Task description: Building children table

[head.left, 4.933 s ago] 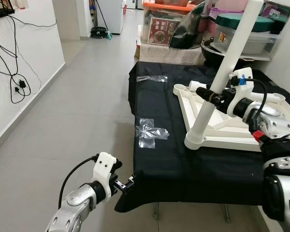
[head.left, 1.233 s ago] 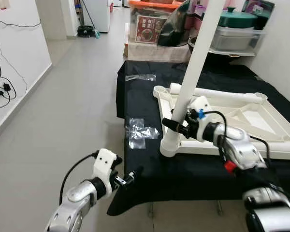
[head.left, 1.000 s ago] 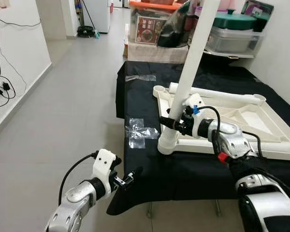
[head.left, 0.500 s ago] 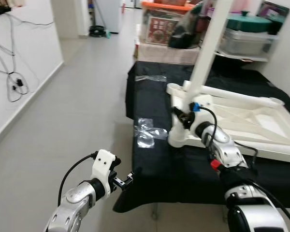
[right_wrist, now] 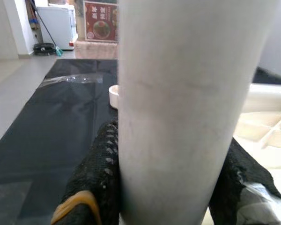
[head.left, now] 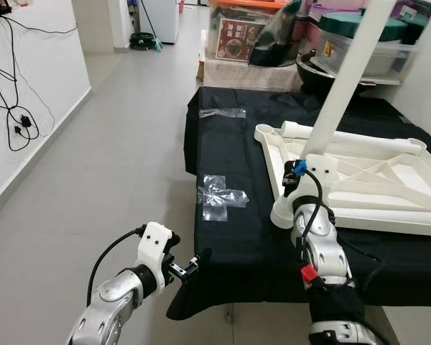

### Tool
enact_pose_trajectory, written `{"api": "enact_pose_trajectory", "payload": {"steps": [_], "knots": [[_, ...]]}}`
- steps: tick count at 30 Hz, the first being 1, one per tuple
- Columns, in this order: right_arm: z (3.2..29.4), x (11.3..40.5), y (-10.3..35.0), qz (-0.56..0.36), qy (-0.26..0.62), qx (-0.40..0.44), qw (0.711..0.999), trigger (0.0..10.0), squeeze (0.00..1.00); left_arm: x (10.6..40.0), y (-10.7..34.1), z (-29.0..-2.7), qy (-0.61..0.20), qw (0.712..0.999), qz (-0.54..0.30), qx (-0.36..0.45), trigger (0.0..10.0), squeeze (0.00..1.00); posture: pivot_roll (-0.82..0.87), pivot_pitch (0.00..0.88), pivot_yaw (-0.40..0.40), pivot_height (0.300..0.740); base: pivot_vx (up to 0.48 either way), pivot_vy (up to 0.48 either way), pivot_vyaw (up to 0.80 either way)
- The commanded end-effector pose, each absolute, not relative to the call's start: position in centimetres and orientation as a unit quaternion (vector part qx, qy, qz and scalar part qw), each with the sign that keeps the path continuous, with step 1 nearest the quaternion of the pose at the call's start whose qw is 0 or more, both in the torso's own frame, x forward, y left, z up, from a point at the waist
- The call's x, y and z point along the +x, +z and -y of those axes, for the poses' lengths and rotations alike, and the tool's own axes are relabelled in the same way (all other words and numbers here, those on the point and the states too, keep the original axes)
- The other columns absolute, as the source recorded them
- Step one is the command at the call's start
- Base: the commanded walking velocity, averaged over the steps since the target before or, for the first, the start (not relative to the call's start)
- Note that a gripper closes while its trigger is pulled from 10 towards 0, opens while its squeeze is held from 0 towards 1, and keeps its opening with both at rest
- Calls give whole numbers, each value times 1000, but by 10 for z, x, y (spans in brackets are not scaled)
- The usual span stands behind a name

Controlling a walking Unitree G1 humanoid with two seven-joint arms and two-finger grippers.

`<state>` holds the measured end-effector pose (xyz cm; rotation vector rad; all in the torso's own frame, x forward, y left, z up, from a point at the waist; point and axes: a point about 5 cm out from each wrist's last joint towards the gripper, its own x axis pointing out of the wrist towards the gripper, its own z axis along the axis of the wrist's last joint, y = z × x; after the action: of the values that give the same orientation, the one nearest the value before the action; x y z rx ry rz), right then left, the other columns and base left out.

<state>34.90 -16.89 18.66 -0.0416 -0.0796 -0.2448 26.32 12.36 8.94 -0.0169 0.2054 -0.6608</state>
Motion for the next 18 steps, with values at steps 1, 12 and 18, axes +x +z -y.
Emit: {"api": "enact_pose_trajectory", "payload": {"steps": [1,12,18], "knots": [[166,348,229,123,-115,-34,985,10000,1000,261,86,-122,-325,940,-106,-6,10000,0,-11,0,-126,740,0,0,0],[167,354,242,149,15,-34,988,10000,0,261,86,-122,-326,939,-107,-6,10000,0,-7,0,-122,740,0,0,0],[177,367,236,103,184,-90,973,10000,0,261,85,-122,-327,939,-109,-3,10000,0,-11,0,-120,740,0,0,0]]}}
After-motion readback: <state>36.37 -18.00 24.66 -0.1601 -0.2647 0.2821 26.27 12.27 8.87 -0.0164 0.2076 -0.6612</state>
